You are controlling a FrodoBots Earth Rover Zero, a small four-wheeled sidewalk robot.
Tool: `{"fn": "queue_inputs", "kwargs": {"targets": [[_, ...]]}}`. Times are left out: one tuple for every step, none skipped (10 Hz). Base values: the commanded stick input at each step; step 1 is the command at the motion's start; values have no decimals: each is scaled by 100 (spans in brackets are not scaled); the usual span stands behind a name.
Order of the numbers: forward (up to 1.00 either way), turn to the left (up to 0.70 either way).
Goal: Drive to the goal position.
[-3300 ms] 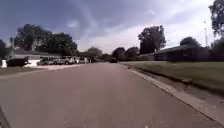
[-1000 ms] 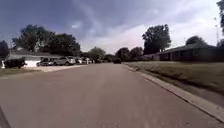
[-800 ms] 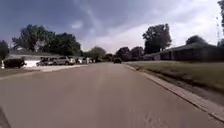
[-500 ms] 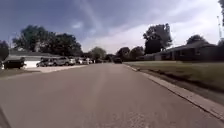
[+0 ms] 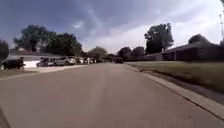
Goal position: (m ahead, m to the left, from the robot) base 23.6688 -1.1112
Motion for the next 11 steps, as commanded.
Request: {"fn": "queue_inputs", "kwargs": {"targets": [[70,3],[70,-28],[70,-32],[70,-10],[70,3],[70,-16],[70,-35],[70,-14],[70,3],[70,3],[70,3]]}}
